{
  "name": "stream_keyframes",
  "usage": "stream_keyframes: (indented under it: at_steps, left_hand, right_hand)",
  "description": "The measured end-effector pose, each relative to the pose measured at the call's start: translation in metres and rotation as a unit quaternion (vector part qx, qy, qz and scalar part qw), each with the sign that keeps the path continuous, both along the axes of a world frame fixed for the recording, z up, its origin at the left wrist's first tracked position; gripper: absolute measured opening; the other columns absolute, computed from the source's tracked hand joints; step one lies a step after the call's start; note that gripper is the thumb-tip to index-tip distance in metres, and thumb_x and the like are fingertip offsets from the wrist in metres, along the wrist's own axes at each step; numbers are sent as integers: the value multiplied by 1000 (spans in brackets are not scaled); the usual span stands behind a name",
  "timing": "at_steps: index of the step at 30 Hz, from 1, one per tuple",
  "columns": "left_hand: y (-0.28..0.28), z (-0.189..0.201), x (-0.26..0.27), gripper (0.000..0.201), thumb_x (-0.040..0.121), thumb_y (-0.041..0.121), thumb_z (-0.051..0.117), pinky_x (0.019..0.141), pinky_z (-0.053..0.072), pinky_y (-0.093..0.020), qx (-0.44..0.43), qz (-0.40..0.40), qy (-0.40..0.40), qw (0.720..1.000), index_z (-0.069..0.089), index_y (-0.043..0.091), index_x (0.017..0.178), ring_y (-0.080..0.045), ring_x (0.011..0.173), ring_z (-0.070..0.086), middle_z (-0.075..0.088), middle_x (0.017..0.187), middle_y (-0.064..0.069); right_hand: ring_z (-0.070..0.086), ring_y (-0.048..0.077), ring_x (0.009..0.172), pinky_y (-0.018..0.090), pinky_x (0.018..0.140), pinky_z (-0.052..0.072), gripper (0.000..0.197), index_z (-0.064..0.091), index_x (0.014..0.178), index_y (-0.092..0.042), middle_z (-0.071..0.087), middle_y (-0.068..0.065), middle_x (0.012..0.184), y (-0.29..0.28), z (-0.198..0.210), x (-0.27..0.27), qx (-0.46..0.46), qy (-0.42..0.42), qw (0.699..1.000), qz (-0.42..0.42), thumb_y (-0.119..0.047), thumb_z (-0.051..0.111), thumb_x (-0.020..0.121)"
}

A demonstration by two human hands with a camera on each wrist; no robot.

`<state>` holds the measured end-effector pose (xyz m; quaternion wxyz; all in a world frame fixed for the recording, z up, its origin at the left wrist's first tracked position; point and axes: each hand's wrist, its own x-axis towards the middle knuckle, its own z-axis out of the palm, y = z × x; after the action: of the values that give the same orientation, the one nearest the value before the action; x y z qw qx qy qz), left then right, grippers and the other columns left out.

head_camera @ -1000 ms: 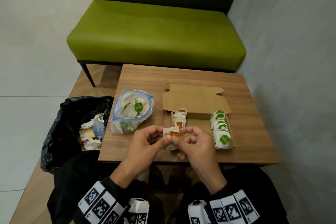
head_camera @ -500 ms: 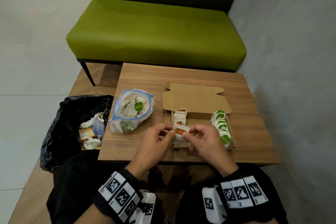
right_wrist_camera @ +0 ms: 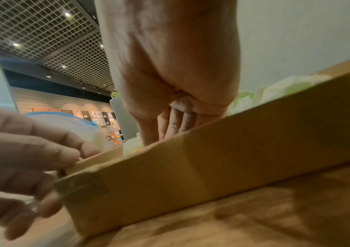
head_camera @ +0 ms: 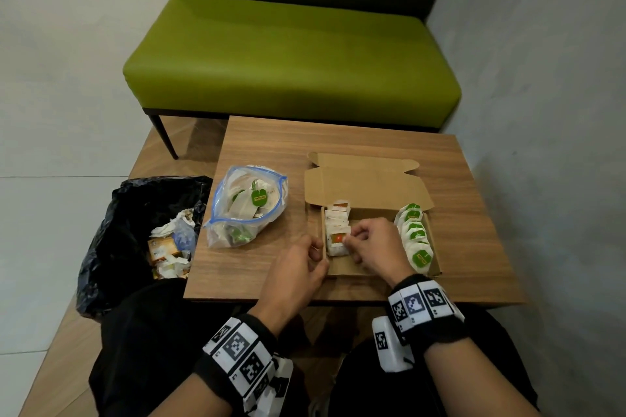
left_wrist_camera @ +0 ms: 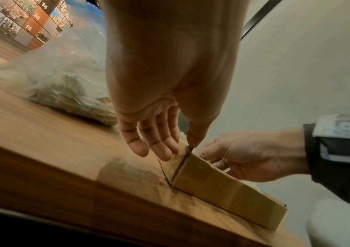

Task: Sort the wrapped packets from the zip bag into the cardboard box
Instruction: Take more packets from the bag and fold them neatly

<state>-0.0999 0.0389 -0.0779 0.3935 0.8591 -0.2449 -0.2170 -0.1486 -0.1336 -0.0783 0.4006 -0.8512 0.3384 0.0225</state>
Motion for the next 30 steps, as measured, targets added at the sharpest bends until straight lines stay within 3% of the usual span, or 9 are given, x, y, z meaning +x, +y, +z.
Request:
stream_keyframes:
  at_steps: [6, 9, 12, 14, 17, 22, 24, 26, 30]
  left_hand:
    - [3, -1, -1, 20, 88, 28, 66, 68, 50, -22, -3, 0, -1, 1000, 59, 28, 107, -1, 73, 60, 65, 86, 11]
    - [3, -2, -2, 19, 89, 29, 65, 66, 49, -20, -3, 0, -2, 1000, 60, 28, 107, -2, 73, 61, 65, 87, 11]
    - [2, -2, -2, 18, 89, 28, 65, 68, 52, -25, 2, -3, -2, 1000, 60, 26, 106, -4, 73, 62, 66, 86, 11]
    - [2, -2, -2, 19, 89, 28, 65, 70, 54, -29, 6, -4, -2, 1000, 60, 25, 107, -5, 72, 63, 66, 86, 11]
    - [3, 1, -2, 20, 90, 30, 64, 69, 54, -26, 19, -12, -2, 1000, 60, 26, 110, -1, 73, 62, 66, 87, 12]
    - [8, 26, -2, 27, 93, 34, 60, 73, 55, -30, 45, -38, -18, 998, 58, 27, 119, -1, 77, 62, 65, 91, 13]
    - [14, 46, -3, 24, 93, 35, 60, 70, 56, -31, 23, -41, -54, 997, 60, 27, 116, 0, 72, 61, 65, 87, 14]
    - [24, 72, -1, 17, 92, 32, 62, 69, 52, -26, -18, -29, -138, 990, 64, 26, 108, 1, 72, 56, 62, 82, 15]
    - [51, 110, 33, 11, 83, 21, 72, 76, 37, -35, -34, 84, -373, 923, 70, 17, 93, -22, 90, 51, 59, 91, -2]
  right_hand:
    - [70, 16, 54, 42, 63, 62, 12, 67, 86, -15, 73, 2, 64, 7, 0, -6, 39, -21, 998, -33, -19, 78, 84]
    - [70, 17, 64, 39, 69, 61, 30, 69, 103, -12, 73, 3, 70, 3, 0, -11, 17, -3, 999, -35, -25, 82, 79]
    - [66, 14, 74, 33, 73, 55, 41, 68, 120, -18, 68, -4, 75, 4, 0, -12, -57, 31, 998, 26, -31, 77, 82]
    - [64, 11, 74, 33, 74, 55, 35, 69, 120, -25, 68, -8, 77, 8, 2, -11, -79, 38, 994, 64, -29, 69, 86]
    - [64, 11, 75, 35, 75, 57, 29, 70, 116, -31, 69, -8, 79, 12, 5, -9, -75, 47, 993, 77, -26, 67, 88]
    - [64, 15, 84, 36, 83, 56, 44, 61, 133, -19, 68, -4, 85, 8, 8, -9, -100, 33, 994, 18, -21, 61, 89]
    - [63, 16, 86, 33, 82, 54, 42, 63, 131, -17, 69, -2, 88, 8, 11, -10, -106, 15, 994, 11, -18, 59, 89]
    - [63, 15, 87, 32, 83, 54, 37, 68, 124, -17, 70, 0, 97, 12, 18, -10, -124, -17, 992, 8, -18, 59, 88]
    - [57, 11, 95, 32, 86, 50, 28, 71, 113, -18, 60, -6, 102, 29, 37, 1, -144, -127, 981, 21, -18, 60, 87]
